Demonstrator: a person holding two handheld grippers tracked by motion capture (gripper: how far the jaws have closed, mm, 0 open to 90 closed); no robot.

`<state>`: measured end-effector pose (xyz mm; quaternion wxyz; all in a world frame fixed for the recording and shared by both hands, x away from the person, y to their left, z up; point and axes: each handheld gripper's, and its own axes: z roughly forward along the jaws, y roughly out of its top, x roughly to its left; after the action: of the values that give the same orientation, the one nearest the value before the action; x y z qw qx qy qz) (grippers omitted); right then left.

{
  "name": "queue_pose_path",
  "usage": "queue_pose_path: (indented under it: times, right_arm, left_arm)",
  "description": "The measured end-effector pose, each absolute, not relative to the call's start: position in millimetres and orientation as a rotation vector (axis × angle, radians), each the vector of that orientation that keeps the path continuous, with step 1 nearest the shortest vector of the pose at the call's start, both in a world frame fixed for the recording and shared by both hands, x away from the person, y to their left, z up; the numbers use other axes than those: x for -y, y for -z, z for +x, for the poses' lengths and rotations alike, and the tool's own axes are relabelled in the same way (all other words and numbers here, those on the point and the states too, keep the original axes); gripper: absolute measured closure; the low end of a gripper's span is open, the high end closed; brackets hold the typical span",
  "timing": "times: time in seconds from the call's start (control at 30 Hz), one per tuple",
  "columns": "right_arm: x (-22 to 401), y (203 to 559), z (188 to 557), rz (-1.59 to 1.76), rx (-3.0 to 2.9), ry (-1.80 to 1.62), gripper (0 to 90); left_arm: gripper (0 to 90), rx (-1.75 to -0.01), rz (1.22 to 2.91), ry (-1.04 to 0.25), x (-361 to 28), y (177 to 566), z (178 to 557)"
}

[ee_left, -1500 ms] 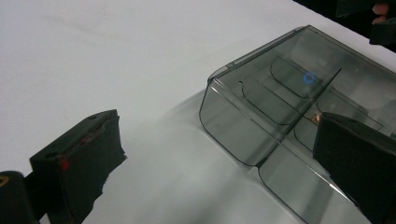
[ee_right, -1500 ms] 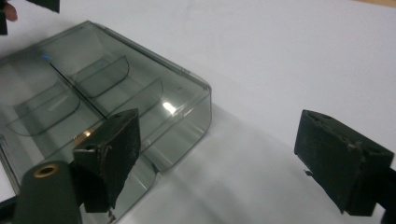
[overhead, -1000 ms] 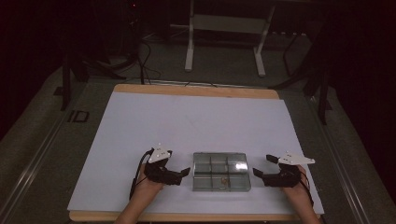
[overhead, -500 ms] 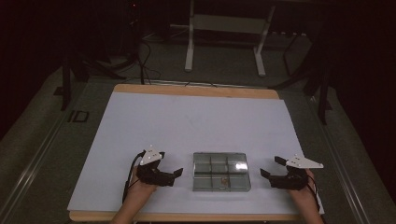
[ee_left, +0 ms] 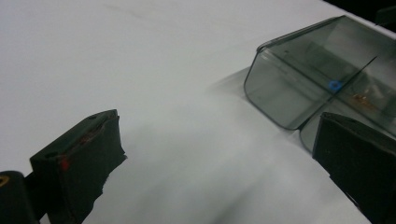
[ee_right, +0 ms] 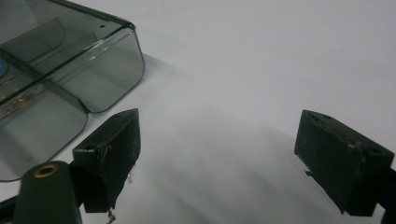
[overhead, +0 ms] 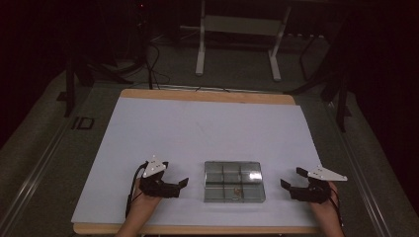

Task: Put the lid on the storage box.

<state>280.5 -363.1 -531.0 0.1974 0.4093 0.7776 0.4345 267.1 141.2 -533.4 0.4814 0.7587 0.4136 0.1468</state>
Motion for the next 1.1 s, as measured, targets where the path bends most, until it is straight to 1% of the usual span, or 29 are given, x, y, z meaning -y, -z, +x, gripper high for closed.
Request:
queue_pose_path:
  times: [0.27,0.53,0.87,1.1]
  right_arm:
    - [370.9,533.6,277.5,1.186,-2.147,-1.214,14.6]
    - [375.9,533.8,271.5,1.203,-2.111,-1.2,14.7]
    - [376.2,534.6,268.4,1.24,-2.044,-1.162,14.7]
    - [376.1,535.0,267.7,1.257,-2.018,-1.153,14.7]
  left_arm:
    - [2.1,-1.045,1.844,-0.383,-147.0,537.5,265.0]
    - [2.1,-1.076,1.778,-0.395,-152.0,539.8,261.4]
    - [2.1,-1.088,1.752,-0.473,-150.2,541.2,257.6]
    - [2.1,-1.116,1.714,-0.482,-152.3,541.7,256.8]
